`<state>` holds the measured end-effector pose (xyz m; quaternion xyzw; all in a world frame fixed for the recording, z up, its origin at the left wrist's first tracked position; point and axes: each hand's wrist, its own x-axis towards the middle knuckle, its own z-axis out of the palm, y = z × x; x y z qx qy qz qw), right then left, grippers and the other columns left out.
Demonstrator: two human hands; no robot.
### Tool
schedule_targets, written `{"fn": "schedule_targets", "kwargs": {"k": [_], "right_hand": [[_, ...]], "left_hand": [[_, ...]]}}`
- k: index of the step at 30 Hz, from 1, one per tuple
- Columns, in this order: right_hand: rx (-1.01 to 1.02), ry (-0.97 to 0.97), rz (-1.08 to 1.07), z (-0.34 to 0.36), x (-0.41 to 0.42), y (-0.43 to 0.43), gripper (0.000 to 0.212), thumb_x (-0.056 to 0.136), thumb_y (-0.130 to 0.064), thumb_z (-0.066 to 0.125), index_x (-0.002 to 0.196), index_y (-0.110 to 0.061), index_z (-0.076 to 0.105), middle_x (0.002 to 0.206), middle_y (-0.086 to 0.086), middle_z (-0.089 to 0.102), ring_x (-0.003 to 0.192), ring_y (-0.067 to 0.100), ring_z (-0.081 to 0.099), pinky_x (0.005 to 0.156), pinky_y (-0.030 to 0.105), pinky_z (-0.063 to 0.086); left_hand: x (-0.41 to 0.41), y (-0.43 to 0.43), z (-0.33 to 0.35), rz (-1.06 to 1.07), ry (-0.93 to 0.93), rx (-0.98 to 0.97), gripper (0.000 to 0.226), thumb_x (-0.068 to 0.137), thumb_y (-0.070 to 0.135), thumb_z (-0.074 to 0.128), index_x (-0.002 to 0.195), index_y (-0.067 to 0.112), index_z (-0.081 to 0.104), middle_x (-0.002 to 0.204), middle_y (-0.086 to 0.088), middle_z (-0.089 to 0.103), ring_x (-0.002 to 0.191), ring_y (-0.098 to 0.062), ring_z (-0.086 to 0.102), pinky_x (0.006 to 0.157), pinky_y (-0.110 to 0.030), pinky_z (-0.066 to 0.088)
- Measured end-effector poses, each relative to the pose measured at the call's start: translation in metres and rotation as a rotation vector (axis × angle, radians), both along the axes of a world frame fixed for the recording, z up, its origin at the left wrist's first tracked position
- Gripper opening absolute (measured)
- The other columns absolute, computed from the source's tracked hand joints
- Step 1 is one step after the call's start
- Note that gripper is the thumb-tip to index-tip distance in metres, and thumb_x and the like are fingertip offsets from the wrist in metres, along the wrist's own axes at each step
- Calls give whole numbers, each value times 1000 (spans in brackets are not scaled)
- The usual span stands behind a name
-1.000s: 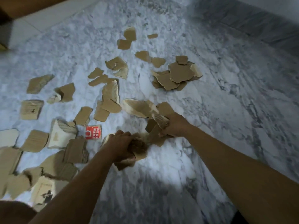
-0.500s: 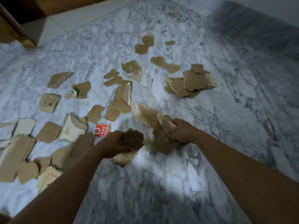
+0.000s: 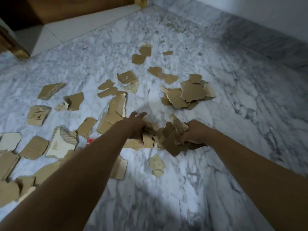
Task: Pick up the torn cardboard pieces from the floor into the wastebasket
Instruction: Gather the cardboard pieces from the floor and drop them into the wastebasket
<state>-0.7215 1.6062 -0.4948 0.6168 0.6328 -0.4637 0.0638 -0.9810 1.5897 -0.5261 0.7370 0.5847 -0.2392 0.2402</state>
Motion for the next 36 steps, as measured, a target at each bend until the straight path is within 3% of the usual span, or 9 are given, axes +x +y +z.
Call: {"fn": "schedule_targets", "kwargs": {"k": [2, 7, 14, 18, 21, 26, 30, 33, 36], "right_hand": [[-19, 9, -18, -11, 2, 0, 45, 58, -32, 94, 92, -10, 74, 86, 9, 74, 81, 26, 72, 74, 38, 62], [-26, 71, -118, -30, 13, -9, 37, 59, -29, 93, 86, -13, 73, 86, 11, 75, 82, 28, 74, 78, 42, 63], [-32, 102, -107, -13, 12, -5, 35, 60, -26, 93, 88, -14, 75, 83, 9, 76, 79, 27, 74, 72, 40, 63], [38, 58, -51, -9, -12, 0, 42, 60, -31, 93, 95, -17, 74, 88, 5, 75, 82, 23, 72, 74, 35, 61], [74, -29, 35, -21, -38, -6, 62, 58, -53, 83, 106, -17, 69, 105, 8, 70, 93, 27, 68, 83, 39, 58], [83, -69, -74, -32, -57, -21, 67, 67, -42, 82, 121, -14, 55, 116, 8, 62, 96, 27, 58, 75, 33, 50], [107, -33, -91, -33, -49, -22, 71, 75, -31, 85, 136, -14, 53, 128, 9, 61, 110, 28, 59, 74, 28, 45], [137, 51, -59, -23, -37, -24, 53, 76, -26, 86, 118, -15, 55, 113, 7, 61, 97, 25, 59, 56, 26, 41], [102, 152, -64, -4, -25, -30, 38, 76, -20, 87, 97, -17, 57, 91, 3, 62, 78, 17, 61, 51, 24, 43]], "left_hand": [[9, 5, -2, 13, 23, -27, 85, 66, 51, 85, 141, 47, 45, 165, 9, 5, 151, -35, -5, 115, -61, 18], [11, -1, 0, -61, 26, 155, 64, 66, 58, 80, 120, 31, 56, 122, 4, 53, 122, -25, 44, 100, -47, 34], [-13, -32, 19, 215, -495, 233, 39, 73, 33, 75, 79, 33, 36, 81, 5, 50, 79, -23, 57, 68, -40, 48], [-35, -48, 51, 566, -711, 303, 57, 77, 21, 83, 108, 21, 36, 88, -1, 61, 81, -18, 59, 67, -29, 50], [-60, -71, 64, 639, -575, 234, 66, 76, 22, 86, 116, 18, 34, 85, 5, 57, 76, -8, 57, 60, -13, 42], [-88, -134, 34, 568, -279, -54, 42, 70, 37, 86, 104, 23, 66, 99, 0, 70, 97, -21, 66, 81, -29, 47], [-76, -167, 8, 519, -215, 26, 74, 60, 48, 82, 125, 24, 55, 122, -4, 57, 118, -24, 51, 96, -37, 46], [-78, -164, -10, 550, -273, 92, 104, 43, 60, 73, 137, 25, 42, 124, -8, 56, 115, -29, 56, 95, -44, 51], [-78, -164, -10, 563, -282, 106, 87, 54, 42, 86, 128, 20, 47, 114, -5, 61, 107, -26, 60, 91, -41, 51]]}}
